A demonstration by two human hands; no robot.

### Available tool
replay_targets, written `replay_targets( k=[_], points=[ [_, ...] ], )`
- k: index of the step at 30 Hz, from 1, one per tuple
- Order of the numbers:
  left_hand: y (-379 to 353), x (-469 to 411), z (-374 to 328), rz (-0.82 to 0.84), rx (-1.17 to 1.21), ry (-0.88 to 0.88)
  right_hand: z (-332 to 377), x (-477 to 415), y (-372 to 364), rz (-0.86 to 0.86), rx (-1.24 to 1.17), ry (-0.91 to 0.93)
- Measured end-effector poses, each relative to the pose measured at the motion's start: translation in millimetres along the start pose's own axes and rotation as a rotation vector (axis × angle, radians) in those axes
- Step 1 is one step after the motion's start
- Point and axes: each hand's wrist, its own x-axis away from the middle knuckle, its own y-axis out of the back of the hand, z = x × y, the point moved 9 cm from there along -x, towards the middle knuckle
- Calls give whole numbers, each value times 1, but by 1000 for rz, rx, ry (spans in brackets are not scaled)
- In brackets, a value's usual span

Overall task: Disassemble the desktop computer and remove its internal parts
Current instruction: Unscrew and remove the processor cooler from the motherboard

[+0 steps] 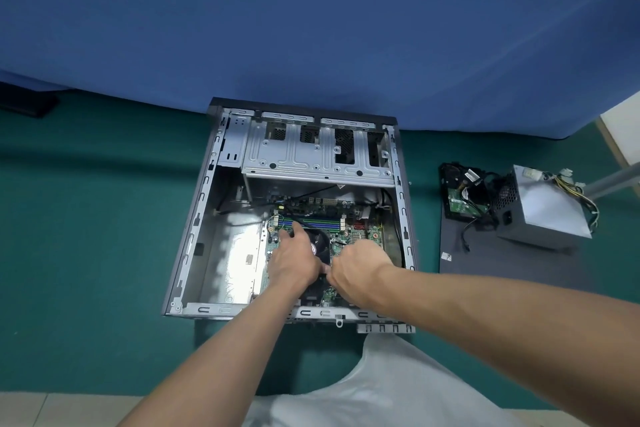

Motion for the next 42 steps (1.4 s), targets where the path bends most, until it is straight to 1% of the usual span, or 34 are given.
replay_targets(
  k=[1,2,3,4,5,6,10,11,12,13,14,15,17,18,21,22,28,31,33,35,37,38,39,40,42],
  points=[
    [1,1,0,-8,-1,-2,1,-2,1,-19,29,23],
    [2,1,0,-16,-1,-7,-1,-5,3,-36,6,16],
    [2,1,0,-23,0,-15,-2,-7,5,-56,-32,2],
    [3,1,0,-26,-1,-23,-7,-9,9,-72,-124,-50],
    [3,1,0,-24,-4,-28,-15,-10,12,-92,-262,-133],
    [3,1,0,-19,-5,-28,-27,-9,13,-106,-459,-247],
    [1,0,2,15,17,-2,-63,11,-24,-121,-1317,-781],
    [0,0,2,20,27,1,-63,17,-40,-75,-1546,-897],
    [0,0,1,18,34,1,-55,22,-55,38,-1760,-986],
    [0,0,1,11,38,0,-45,26,-64,180,-1902,-1028],
    [1,0,1,5,38,-3,-37,29,-69,305,-1952,-1022],
    [1,-1,1,2,39,-5,-34,29,-70,377,-1943,-992],
    [0,-1,1,5,40,-4,-36,26,-66,386,-1815,-927],
    [0,-1,1,6,36,-2,-40,22,-60,343,-1692,-869],
    [1,0,1,4,24,-3,-49,7,-36,179,-1146,-577],
    [0,0,1,5,22,-5,-49,4,-29,148,-995,-496],
    [0,0,0,11,14,0,-45,-4,-5,166,-464,-206],
    [0,0,0,12,9,0,-32,-14,9,154,-155,-11],
    [0,0,1,7,-1,-3,-19,-17,19,92,63,127],
    [1,1,0,-10,-9,-15,-8,-16,24,8,230,258],
    [2,2,1,-26,-11,-17,-2,-13,25,-44,310,321],
    [2,2,2,-21,-2,-12,-4,-14,24,-59,299,311],
    [2,2,2,-9,13,-7,-8,-13,25,-67,226,272],
    [1,1,2,3,27,-3,-16,-14,26,-67,85,190],
    [1,2,2,11,50,1,-39,-12,21,-40,-322,-73]
  ],
)
